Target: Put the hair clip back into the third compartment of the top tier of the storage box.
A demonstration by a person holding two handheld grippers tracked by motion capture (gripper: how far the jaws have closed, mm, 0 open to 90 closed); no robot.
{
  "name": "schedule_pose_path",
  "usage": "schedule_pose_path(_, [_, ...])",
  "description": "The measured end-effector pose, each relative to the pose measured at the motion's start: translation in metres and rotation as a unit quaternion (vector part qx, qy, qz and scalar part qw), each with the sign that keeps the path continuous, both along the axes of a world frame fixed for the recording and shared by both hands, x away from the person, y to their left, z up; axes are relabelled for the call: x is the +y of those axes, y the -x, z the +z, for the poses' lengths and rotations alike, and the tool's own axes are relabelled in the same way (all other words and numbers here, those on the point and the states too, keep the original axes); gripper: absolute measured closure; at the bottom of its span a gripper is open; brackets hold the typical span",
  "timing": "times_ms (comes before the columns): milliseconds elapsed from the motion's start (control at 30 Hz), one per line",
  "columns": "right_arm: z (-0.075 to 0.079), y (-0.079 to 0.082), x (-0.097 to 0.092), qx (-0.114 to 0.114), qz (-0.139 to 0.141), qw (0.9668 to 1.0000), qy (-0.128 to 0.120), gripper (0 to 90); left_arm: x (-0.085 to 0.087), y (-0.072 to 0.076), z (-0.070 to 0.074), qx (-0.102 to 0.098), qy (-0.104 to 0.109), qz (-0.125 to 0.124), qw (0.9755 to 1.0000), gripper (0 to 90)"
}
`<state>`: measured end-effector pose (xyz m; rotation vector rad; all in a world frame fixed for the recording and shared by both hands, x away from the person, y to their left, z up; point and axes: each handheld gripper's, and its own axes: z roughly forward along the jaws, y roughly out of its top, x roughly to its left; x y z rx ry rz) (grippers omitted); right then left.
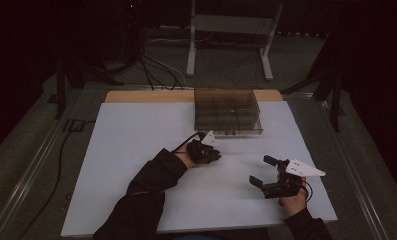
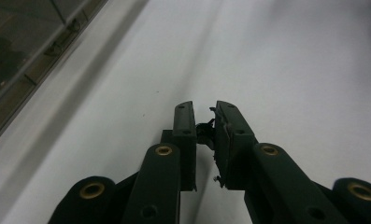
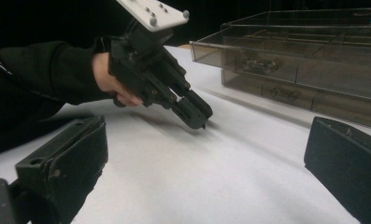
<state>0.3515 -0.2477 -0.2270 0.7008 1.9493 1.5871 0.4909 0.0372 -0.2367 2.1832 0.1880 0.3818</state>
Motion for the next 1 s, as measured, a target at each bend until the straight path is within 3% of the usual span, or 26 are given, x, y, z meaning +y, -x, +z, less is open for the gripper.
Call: schedule_pose_path(1000, [0.0,0.0,0.001,-0.003,-0.001,1.0,0.003,0.0,0.012,0.022,0.036,-0.003,0.003,-0.051,0.9987,80.8])
